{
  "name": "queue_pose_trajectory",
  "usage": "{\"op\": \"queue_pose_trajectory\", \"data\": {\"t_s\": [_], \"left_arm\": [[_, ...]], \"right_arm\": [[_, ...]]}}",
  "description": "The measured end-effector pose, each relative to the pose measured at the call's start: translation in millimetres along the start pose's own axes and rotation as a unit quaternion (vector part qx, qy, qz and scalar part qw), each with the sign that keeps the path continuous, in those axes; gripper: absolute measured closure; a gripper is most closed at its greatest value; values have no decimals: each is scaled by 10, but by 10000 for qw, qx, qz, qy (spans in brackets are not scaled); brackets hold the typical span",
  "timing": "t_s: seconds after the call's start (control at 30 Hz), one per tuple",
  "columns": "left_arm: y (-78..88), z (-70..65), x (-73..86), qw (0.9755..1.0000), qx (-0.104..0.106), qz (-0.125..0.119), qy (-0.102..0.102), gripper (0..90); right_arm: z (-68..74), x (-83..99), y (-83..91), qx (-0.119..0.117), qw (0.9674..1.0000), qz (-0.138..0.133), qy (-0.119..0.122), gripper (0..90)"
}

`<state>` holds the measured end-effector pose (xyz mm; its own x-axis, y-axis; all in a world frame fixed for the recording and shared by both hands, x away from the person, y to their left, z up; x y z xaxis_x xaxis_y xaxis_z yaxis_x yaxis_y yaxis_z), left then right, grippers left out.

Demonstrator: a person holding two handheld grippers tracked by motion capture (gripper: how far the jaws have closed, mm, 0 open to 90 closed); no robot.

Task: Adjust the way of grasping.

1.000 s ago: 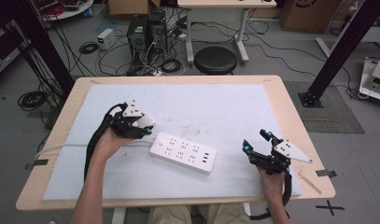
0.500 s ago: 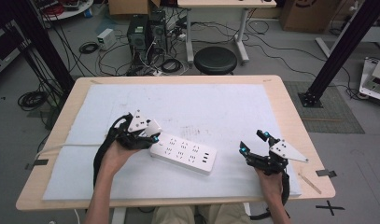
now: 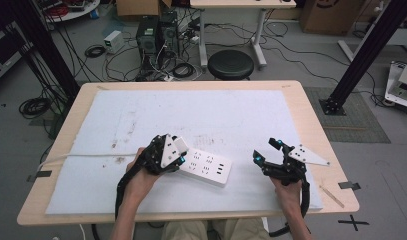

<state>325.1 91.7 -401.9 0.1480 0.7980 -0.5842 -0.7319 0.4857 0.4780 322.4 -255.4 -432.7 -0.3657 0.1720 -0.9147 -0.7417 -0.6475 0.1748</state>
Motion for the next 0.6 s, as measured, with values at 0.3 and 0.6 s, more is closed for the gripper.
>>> {"op": "queue_pose_trajectory", "data": {"t_s": [0.3,0.6], "left_arm": [[20,-291,-224,9953,-555,-329,-719,424],[13,-485,-397,9849,-1033,-736,-1179,424]], "right_arm": [[284,-118,-144,-1198,9912,308,-465,199],[496,-143,-299,-1940,9751,719,-802,199]]}}
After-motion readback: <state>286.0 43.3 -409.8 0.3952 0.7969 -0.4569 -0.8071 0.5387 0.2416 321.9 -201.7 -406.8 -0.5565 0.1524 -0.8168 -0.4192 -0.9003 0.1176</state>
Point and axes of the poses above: each handheld gripper's, and its own axes: y roughly backward along the jaws, x roughly out of its underside, z roughly to its left, the point moved 3 cm from there along -y, roughly forward along the jaws, and after that the axes turned 14 degrees about -y, right-handed, at the moved point
